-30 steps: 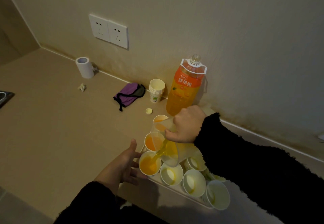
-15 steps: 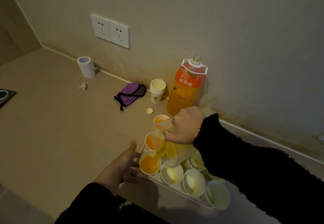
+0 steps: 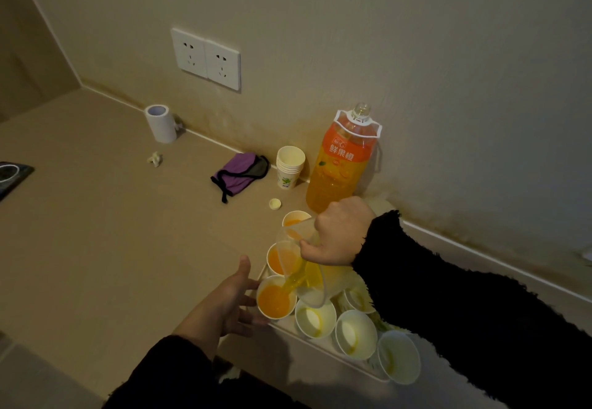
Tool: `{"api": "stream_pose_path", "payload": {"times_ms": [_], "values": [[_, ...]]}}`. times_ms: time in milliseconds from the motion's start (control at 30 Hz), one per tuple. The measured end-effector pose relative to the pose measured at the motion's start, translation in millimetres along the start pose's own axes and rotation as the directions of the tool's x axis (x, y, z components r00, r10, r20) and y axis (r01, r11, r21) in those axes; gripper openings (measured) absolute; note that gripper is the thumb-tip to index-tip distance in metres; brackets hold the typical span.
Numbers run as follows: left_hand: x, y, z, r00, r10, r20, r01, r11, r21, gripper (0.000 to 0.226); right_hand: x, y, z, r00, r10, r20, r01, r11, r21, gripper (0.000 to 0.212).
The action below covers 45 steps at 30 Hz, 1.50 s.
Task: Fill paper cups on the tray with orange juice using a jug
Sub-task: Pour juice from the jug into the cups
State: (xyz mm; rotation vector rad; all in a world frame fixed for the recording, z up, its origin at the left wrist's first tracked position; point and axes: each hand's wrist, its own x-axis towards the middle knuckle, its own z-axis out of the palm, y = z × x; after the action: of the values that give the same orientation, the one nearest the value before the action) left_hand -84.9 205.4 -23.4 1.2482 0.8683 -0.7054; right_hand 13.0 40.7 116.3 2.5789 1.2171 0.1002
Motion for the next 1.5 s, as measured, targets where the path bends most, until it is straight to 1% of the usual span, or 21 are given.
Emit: {"api": "stream_pose_path", "payload": {"times_ms": [133,367,500,833,933,1100,1300,1400,1500], "values": [[1,0,0,1.0,0.005,-0.007,-0.005,1.0,0.012,0.082,0,-1,0,1.0,0.001,-0.024,0.0,1.0,0.01,0.063],[3,0,-1,1.0,0.01,-0.013,-0.009,0.999,0.038,0.084,1,-3,2,0.998,0.004,-0.056,-0.003,1.0,0.02,0.06],[4,-1,-2,1.0,0.022,-0.016,-0.022,0.999,0.035,0.082,1,-4,4,0.998,0.009,-0.065,-0.006,0.999,0.045,0.063],[5,6,-3,0.997,0.081,-0.021,-0.08,0.996,0.027,0.085,0,0,4,0.997,0.028,-0.068,-0.026,0.999,0.03,0.074],[6,9,-1,0.996,0.089,-0.011,-0.089,0.996,0.002,0.076,-1,3,5,0.997,0.047,-0.067,-0.044,0.998,0.041,0.07],[9,9,-1,0.996,0.084,-0.008,-0.084,0.996,-0.002,0.073,-1,7,6,0.995,0.077,-0.064,-0.072,0.994,0.08,0.064],[8,11,1,0.994,0.106,-0.027,-0.105,0.994,0.036,0.071,-3,19,5,0.994,0.087,-0.066,-0.082,0.994,0.079,0.07],[2,13,5,0.992,0.12,-0.047,-0.117,0.991,0.058,0.071,-6,29,6,0.988,0.129,-0.081,-0.122,0.989,0.084,0.071],[-3,17,10,0.986,0.153,-0.072,-0.15,0.988,0.046,0.073,-10,41,2,0.982,0.176,-0.064,-0.168,0.978,0.123,0.072]]}}
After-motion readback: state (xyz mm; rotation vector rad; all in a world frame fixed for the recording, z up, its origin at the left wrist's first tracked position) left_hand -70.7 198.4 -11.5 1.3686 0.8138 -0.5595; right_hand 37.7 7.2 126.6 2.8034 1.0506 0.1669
